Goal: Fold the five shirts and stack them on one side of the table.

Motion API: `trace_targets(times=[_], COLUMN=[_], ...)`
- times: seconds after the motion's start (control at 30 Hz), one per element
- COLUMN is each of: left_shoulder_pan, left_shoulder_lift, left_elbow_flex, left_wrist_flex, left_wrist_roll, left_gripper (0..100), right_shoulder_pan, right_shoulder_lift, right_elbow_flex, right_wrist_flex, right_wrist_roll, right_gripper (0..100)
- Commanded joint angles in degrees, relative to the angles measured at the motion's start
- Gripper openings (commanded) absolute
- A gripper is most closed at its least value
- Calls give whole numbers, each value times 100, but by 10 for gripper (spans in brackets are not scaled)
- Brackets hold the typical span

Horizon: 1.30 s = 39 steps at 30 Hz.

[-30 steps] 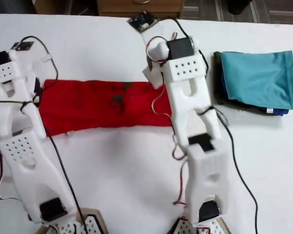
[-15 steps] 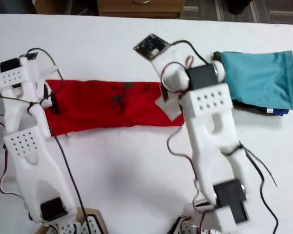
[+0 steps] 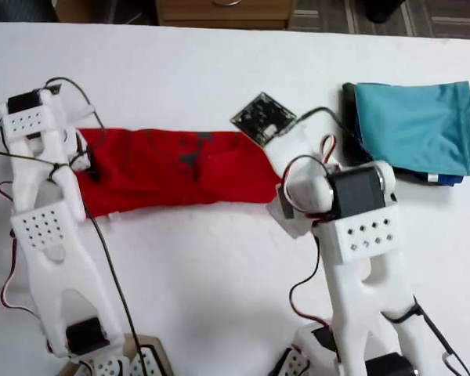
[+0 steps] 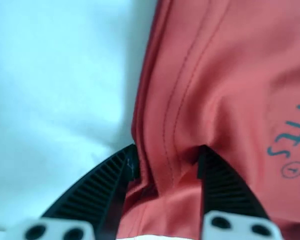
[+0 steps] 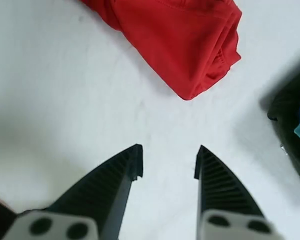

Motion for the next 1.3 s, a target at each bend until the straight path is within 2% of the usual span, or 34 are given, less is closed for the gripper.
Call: trace_targets(times=[0.0, 0.17, 0.37, 0.47, 0.7, 0.83, 0.97, 1.13, 1.2, 1.27], left_shoulder_pan=[-62, -220, -211, -202, -211, -211, -193, -26, 9, 0], left_shoulder_lift=[-149, -62, -62, -62, -62, -62, 211, 563, 642, 695], left_elbow_flex=[-699, -1086, -558, -277, 40, 40, -4, -277, -488, -611], left_wrist_flex=[229, 158, -281, -422, -466, -457, -387, -26, 123, 185], left_wrist_roll=[62, 70, 70, 88, 563, 598, 545, 9, -237, -369], left_gripper=[215, 217, 217, 217, 217, 216, 215, 212, 168, 56], right_shoulder_pan=[40, 40, 40, 40, 40, 48, 48, 48, 48, 48], right_shoulder_lift=[-268, -286, -295, -295, -312, -409, -813, -1262, -1349, -1437], right_elbow_flex=[176, 211, 211, 202, 193, 193, 193, 229, 229, 246], right_wrist_flex=[-242, -277, -277, -259, -145, -66, -66, -48, 75, 198], right_wrist_roll=[35, 35, 44, 290, 501, 501, 510, 475, 466, 466], right_gripper=[176, 176, 176, 176, 176, 176, 176, 176, 176, 176])
